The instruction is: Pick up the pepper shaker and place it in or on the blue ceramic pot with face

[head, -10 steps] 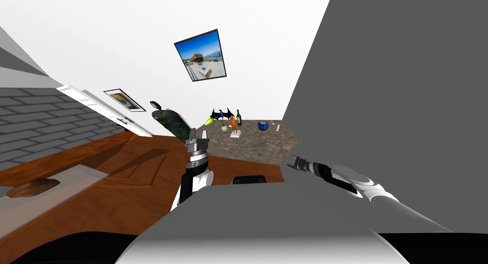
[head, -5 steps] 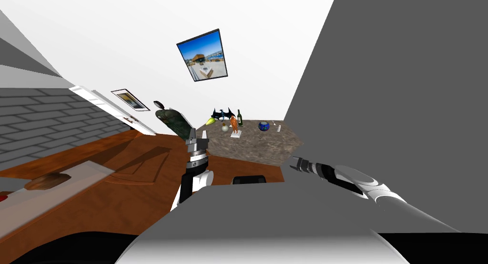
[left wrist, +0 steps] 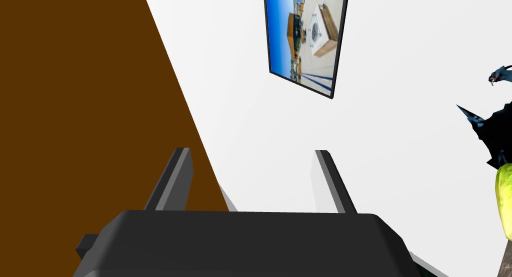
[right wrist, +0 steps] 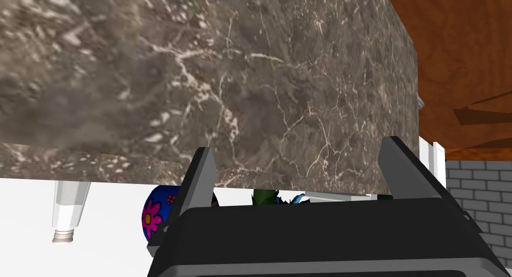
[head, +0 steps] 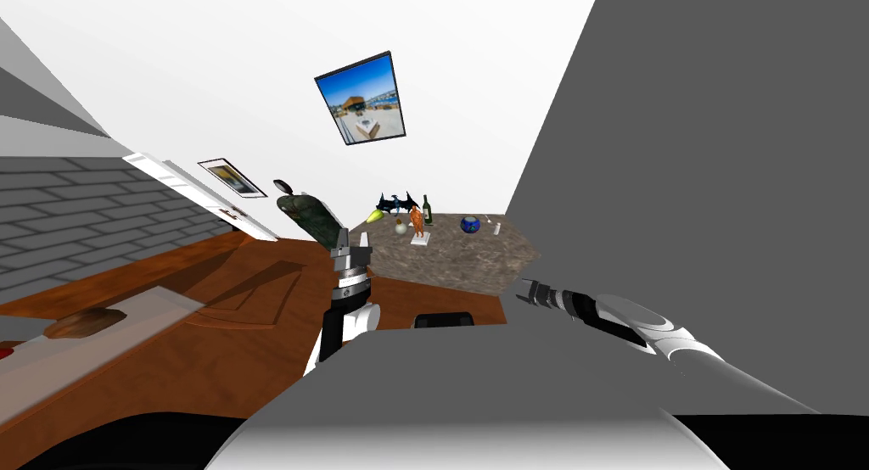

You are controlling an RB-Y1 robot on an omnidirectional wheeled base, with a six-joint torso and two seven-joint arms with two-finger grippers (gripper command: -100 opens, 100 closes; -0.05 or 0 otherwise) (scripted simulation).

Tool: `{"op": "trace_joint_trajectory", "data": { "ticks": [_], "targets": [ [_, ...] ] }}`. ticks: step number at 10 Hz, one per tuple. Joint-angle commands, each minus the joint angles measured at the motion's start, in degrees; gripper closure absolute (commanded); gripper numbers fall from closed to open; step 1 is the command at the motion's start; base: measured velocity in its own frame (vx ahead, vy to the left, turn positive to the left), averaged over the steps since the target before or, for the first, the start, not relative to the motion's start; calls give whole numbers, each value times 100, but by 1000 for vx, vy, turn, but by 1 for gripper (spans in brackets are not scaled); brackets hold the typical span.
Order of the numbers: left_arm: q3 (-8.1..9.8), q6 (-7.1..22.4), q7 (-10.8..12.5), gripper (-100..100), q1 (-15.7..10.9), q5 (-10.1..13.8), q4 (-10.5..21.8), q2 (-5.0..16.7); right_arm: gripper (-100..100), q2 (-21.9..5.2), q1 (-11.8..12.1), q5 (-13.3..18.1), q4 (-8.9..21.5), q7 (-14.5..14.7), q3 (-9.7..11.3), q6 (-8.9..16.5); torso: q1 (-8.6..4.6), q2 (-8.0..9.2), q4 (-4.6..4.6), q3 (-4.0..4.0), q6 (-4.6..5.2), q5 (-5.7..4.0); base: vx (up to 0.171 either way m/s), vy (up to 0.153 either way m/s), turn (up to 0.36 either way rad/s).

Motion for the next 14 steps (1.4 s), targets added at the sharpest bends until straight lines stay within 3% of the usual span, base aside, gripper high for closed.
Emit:
{"op": "trace_joint_trajectory", "data": {
  "ticks": [1, 7, 14],
  "targets": [
    [0, 0, 0, 0, 0, 0, 0, 0, -100, 0, 0, 0, 0, 0, 0, 0, 0, 0, 0, 0, 0, 0, -3, 8, -15],
    [0, 0, 0, 0, 0, 0, 0, 0, -100, -186, 19, 177, 164, -44, -2, -96, -7, -5, -1, -3, 0, -2, 12, -11, 39],
    [0, 0, 0, 0, 0, 0, 0, 0, -100, -186, 19, 177, 164, -44, -2, -96, -6, -4, -1, -2, 0, -2, 1, -2, 5]
  ]
}}
